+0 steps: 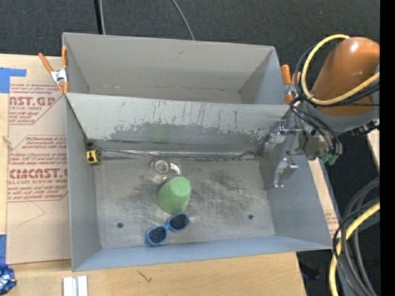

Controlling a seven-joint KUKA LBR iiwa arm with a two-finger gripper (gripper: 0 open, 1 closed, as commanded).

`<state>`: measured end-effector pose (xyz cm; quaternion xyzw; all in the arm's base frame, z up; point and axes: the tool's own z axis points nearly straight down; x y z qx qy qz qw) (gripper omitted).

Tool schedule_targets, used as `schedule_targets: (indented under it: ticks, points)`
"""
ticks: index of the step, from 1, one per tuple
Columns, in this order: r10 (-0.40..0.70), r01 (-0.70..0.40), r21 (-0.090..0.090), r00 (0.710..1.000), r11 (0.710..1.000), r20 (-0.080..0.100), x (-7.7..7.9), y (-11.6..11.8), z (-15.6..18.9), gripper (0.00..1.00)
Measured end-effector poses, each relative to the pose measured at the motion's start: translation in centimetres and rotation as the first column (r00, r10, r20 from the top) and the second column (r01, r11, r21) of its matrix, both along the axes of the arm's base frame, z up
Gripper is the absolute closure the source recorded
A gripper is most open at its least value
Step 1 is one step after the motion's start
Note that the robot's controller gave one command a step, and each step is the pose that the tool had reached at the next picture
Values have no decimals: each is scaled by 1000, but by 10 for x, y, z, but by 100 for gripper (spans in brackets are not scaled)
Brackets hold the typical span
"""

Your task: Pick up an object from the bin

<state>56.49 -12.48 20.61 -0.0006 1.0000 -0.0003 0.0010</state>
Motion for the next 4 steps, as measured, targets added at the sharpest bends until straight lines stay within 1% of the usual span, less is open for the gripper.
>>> schedule_targets:
  ticks: [1, 2, 3, 4]
  points:
    - [447, -447, 6, 894, 894, -6, -53, 54, -82, 0]
    - [639, -639, -1, 769, 769, 5, -27, 129, -11, 0]
    - [703, -703, 2, 712, 712, 3, -3, 191, -29, 0]
    - [817, -816, -19, 577, 577, 21, -16, 213, -67, 0]
